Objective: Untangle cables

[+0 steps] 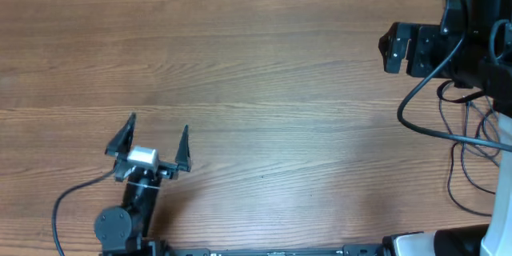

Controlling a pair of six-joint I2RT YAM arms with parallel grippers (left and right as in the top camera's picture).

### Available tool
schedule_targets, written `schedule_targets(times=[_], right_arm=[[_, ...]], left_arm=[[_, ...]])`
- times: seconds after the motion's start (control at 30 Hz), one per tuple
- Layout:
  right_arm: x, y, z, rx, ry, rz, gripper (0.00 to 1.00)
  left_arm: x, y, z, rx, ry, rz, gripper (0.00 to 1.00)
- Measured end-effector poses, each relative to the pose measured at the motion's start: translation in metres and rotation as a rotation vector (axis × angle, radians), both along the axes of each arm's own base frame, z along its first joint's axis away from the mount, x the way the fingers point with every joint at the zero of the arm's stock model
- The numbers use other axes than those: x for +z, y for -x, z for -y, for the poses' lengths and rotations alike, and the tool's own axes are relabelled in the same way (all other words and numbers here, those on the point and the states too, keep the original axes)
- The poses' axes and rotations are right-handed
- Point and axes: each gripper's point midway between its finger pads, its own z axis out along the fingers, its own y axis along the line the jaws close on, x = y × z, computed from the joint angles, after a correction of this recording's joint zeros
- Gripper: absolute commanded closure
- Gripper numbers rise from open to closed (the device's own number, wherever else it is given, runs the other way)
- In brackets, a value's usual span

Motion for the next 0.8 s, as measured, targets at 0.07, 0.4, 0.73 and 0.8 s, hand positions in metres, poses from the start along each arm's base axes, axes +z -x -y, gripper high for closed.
schedule_targets(times=[0.07, 0.4, 0.73, 0.8], right_arm=[[0.000, 0.000, 0.000, 0.000, 0.000, 0.000, 0.00], [0.000, 0.000, 0.000, 0.000, 0.000, 0.000, 0.00], [0.000, 0.000, 0.000, 0.000, 0.000, 0.000, 0.00], [0.000, 0.000, 0.000, 0.000, -0.001, 0.000, 0.00]], left_arm=[[-0.012, 0.002, -0.007, 0.039, 0.025, 0.008, 0.00], [-0.092, 0.001, -0.040, 0.230, 0.120, -0.263, 0.00], [-0.092, 0.001, -0.038, 0.235, 0.095, -0.261, 0.00], [-0.092, 0.001, -0.038, 0.234, 0.095, -0.261, 0.00]])
